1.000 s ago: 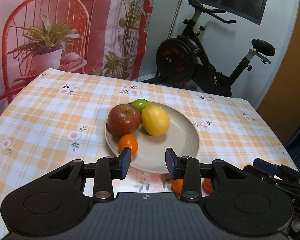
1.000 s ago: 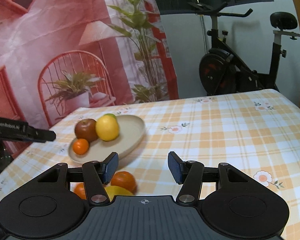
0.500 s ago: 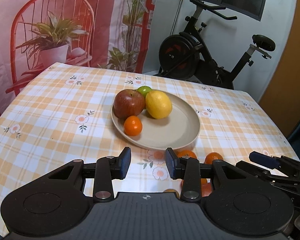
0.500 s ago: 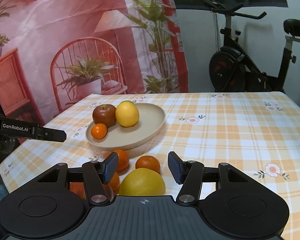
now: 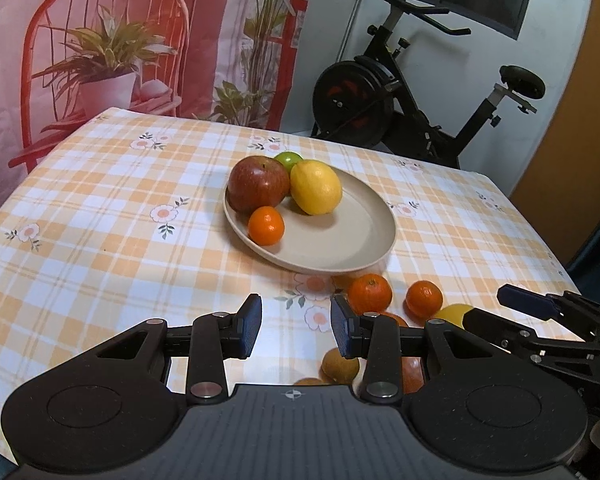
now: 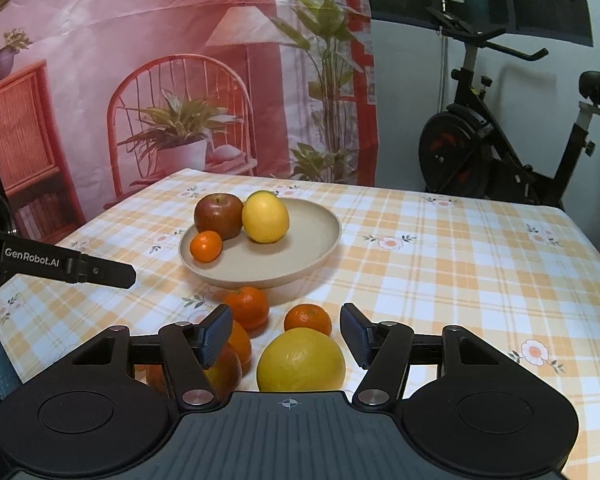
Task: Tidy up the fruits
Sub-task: 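Withdraw both tools and move toward the second red apple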
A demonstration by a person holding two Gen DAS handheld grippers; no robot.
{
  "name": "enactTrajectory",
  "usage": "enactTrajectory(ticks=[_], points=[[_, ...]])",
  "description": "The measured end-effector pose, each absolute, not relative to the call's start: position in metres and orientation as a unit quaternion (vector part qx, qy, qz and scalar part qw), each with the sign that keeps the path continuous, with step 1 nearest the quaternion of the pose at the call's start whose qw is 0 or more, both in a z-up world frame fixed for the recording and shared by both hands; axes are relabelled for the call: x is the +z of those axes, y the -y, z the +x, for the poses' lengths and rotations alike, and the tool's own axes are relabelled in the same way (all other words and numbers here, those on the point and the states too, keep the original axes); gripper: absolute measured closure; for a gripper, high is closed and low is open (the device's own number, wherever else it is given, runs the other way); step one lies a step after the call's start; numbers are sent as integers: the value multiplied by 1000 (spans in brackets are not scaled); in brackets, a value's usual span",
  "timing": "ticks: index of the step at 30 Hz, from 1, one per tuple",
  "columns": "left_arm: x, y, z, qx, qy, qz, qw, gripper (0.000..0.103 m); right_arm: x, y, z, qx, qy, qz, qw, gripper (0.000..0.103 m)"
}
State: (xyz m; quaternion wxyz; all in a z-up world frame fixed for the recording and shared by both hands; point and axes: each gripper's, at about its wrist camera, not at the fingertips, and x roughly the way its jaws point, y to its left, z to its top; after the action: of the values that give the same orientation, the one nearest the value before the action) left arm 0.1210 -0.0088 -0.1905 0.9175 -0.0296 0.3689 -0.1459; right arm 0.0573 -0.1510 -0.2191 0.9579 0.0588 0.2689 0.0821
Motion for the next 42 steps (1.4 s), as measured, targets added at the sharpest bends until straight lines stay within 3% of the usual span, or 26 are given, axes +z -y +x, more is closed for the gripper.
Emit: enactTrajectory(ticks=[42], points=[[-203,13,121,-181,-396,-40,899,62,-216,114,41,107,-271,-53,955,48]])
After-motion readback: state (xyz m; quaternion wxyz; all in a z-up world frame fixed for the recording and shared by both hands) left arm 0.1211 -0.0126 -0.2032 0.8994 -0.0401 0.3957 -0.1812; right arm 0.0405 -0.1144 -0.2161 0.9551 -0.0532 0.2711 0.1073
